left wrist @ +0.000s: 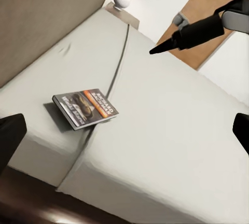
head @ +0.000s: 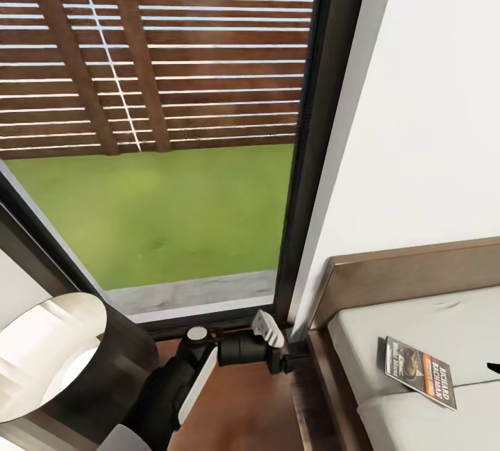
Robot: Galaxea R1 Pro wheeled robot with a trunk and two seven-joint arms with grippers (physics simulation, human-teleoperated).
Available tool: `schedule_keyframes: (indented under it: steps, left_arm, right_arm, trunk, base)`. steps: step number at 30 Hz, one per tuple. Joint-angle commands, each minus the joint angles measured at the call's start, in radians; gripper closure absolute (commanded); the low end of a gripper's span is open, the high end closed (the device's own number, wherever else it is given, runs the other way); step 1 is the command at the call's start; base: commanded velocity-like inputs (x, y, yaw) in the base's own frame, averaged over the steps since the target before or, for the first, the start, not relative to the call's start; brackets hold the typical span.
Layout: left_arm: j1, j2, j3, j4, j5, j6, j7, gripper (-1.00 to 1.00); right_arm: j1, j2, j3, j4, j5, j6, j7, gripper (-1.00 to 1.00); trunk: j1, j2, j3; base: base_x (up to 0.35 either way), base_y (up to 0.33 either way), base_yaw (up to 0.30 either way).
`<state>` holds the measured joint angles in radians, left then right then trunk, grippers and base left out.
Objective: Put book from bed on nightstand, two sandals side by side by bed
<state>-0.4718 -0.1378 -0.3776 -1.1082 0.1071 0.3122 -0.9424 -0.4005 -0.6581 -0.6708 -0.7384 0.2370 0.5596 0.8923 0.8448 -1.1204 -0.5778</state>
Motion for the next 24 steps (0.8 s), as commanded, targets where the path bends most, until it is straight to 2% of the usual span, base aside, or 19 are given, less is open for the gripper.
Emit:
schedule_keyframes:
  steps: [1,4,24]
  left_arm:
    - [-0.001,-0.001,-0.001,-0.004,0.007,0.011,0.0,-1.0]
    - [-0.001,-0.001,-0.002,-0.011,0.007,0.011,0.0,-1.0]
    - [-0.001,0.0,-0.003,-0.013,0.008,0.013,0.0,-1.0]
  right_arm:
    - [-0.001,0.001,-0.004,-0.001,0.008,0.005,0.009,-1.0]
    - [-0.001,0.0,-0.004,-0.001,0.008,0.005,0.009,-1.0]
    - [-0.001,0.002,-0.006,-0.002,0.008,0.003,0.009,-1.0]
  trunk:
    - [0.0,-0.001,-0.001]
    - [0.0,-0.001,-0.001]
    - [0.077,-0.141,-0.064]
  base:
    - [0.0,0.0,0.0]
    - [0.0,0.0,0.0]
    - [0.0,0.0,0.0]
